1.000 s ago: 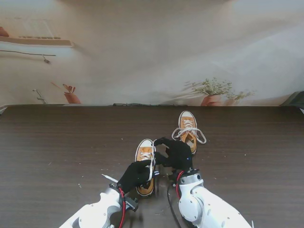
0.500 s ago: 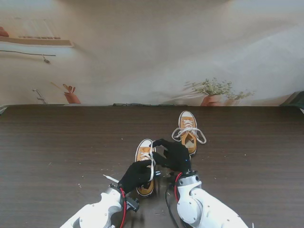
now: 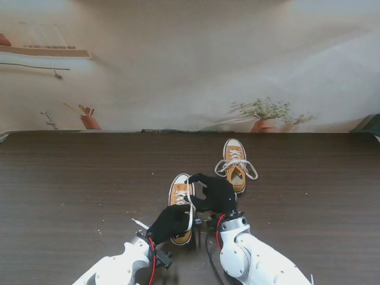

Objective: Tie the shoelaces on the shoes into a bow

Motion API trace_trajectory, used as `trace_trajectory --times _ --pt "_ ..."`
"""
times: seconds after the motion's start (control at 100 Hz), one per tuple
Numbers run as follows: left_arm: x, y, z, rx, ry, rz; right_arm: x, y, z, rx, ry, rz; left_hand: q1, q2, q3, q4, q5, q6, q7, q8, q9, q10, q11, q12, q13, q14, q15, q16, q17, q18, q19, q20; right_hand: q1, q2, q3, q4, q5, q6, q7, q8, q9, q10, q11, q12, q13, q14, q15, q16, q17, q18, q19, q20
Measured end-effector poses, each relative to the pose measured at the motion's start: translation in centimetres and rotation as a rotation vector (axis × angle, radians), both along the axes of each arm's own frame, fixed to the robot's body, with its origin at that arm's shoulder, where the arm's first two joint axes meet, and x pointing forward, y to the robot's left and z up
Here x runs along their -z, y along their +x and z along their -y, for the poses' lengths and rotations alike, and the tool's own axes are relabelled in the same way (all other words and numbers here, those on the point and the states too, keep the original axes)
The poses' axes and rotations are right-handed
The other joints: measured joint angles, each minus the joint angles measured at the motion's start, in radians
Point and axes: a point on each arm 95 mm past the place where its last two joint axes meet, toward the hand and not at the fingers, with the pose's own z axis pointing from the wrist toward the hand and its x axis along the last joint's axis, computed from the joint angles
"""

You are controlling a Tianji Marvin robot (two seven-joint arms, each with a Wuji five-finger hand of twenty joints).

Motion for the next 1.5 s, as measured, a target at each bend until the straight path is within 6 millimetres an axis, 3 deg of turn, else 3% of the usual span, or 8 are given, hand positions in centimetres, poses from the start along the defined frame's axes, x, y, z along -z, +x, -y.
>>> trace_trajectory --times 0.18,0.29,0.49,0.57,0.63,0.77,1.26,1.5 --pt "-0.1 0.0 0.0 0.003 0.005 -0.007 0.0 0.2 0.0 -0.002 -0.018 0.026 0.000 0.001 -0.008 0.000 0.000 0.000 -0.002 0.000 0.000 0.000 0.000 0.000 0.000 0.000 0.000 0.000 0.000 0.000 0.000 0.000 -0.006 0.002 0.008 0.000 0.000 0.003 0.000 0.000 0.000 0.000 0.001 0.000 0.000 -0.001 0.000 0.000 0.000 -0.002 0.000 0.000" --pt "-0.2 0.0 0.0 0.005 0.006 -0.004 0.1 0.1 0.0 -0.007 -0.012 0.024 0.000 0.001 -0.008 0.000 0.000 -0.005 -0.014 0.000 0.000 0.000 0.000 0.000 0.000 0.000 0.000 0.000 0.000 0.000 0.000 0.000 -0.030 0.135 -0.034 -0.001 0.000 0.015 -0.009 0.000 0.000 0.000 0.001 0.000 0.000 -0.001 0.000 0.000 0.000 -0.002 0.000 0.000" --pt "-0.5 0.0 0.0 -0.007 0.018 0.001 0.3 0.0 0.1 -0.019 0.015 0.013 0.000 0.001 -0.009 0.000 0.000 -0.019 -0.015 0.000 0.000 0.000 -0.010 0.000 0.000 0.000 0.000 0.000 0.000 0.000 0.000 -0.001 -0.079 0.398 -0.203 -0.001 -0.013 0.032 -0.011 0.000 0.000 0.007 0.001 0.000 0.000 0.013 0.000 0.000 0.000 0.022 0.000 0.001" --pt "-0.5 0.0 -0.2 -0.023 0.019 0.005 0.3 0.0 0.1 -0.023 0.026 0.003 0.000 0.001 -0.009 0.000 0.000 -0.020 -0.015 0.000 0.000 0.000 -0.010 0.000 0.000 0.000 0.000 0.000 0.000 0.000 0.000 -0.003 -0.079 0.468 -0.258 -0.001 -0.021 0.036 -0.013 0.000 0.000 0.018 0.001 0.000 0.000 0.024 0.000 0.000 0.000 0.034 0.000 0.003" --pt "-0.5 0.0 -0.4 -0.041 0.016 0.007 0.3 0.0 0.1 -0.024 0.030 -0.004 0.000 0.001 -0.009 0.000 -0.001 -0.067 -0.005 0.000 0.000 0.001 -0.011 0.000 0.000 0.000 0.000 0.000 0.000 0.000 0.000 -0.004 -0.079 0.499 -0.279 -0.001 -0.031 0.040 -0.015 0.000 0.000 0.023 0.001 0.000 0.000 0.026 0.000 0.000 0.000 0.039 0.000 0.003" --pt "-0.6 -0.2 -1.1 -0.092 0.012 0.013 0.3 -0.1 0.0 -0.029 0.033 -0.015 0.000 0.001 -0.009 0.000 -0.001 -0.067 -0.004 0.000 0.000 0.001 -0.011 0.000 0.000 0.000 0.000 0.000 0.000 0.000 0.000 -0.005 -0.080 0.511 -0.321 -0.001 -0.031 0.050 -0.022 0.000 0.000 0.024 0.001 0.000 0.000 0.027 0.000 0.000 0.000 0.040 0.000 0.011" --pt "-0.7 -1.7 -3.4 -0.206 -0.057 0.064 0.3 -0.2 -0.2 -0.032 0.027 -0.022 0.000 0.001 -0.009 0.000 0.011 -0.067 0.004 0.000 0.000 0.001 -0.011 0.000 0.000 0.000 0.000 0.000 0.000 0.000 0.000 -0.005 -0.079 0.501 -0.321 -0.001 -0.042 0.052 -0.024 0.009 0.000 0.024 0.001 0.000 0.000 0.028 0.000 0.000 0.000 0.049 0.000 0.013" --pt "0.2 -1.3 -3.7 -0.231 -0.095 0.118 0.5 -0.1 -0.1 -0.032 0.027 -0.034 0.000 0.001 -0.009 0.000 0.017 -0.067 0.006 0.000 0.000 0.001 -0.011 0.000 0.000 0.000 0.000 0.000 0.000 0.000 0.000 0.000 -0.079 0.500 -0.321 -0.001 -0.042 0.052 -0.024 0.010 0.000 0.025 0.001 0.000 0.000 0.028 0.000 0.000 0.000 0.049 0.000 0.013"
